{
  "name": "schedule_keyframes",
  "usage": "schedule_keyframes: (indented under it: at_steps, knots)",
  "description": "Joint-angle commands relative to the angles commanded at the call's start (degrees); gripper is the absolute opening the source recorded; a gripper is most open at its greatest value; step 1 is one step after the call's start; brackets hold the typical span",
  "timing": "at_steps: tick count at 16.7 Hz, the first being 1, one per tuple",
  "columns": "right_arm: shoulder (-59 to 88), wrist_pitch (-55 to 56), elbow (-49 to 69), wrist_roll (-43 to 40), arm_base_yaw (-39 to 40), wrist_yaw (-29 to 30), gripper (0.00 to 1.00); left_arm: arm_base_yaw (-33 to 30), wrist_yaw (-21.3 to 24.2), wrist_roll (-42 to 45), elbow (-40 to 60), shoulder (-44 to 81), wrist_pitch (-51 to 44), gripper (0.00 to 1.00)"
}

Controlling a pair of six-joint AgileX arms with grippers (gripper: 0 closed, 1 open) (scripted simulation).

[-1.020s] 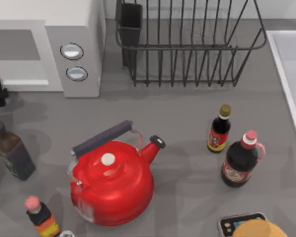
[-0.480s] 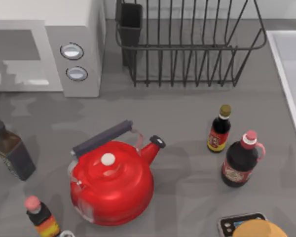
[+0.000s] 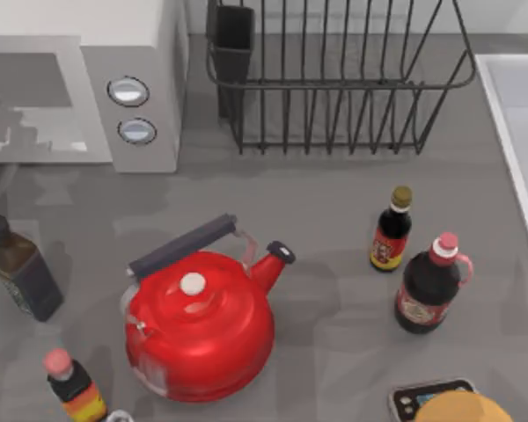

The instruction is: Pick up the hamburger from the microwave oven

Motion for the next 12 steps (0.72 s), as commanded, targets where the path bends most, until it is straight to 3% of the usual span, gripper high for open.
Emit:
schedule_keyframes:
  at_steps: [8, 12]
  knots:
    - [0.0, 0.0, 0.0, 0.0, 0.0, 0.0, 1.00, -23.6, -20.1, -6.1, -2.7, -6.4, 3.3, 0.00]
    - [0.0, 0.0, 0.0, 0.0, 0.0, 0.0, 1.00, -27.1, -23.5, -7.4, -3.4, -8.2, 3.9, 0.00]
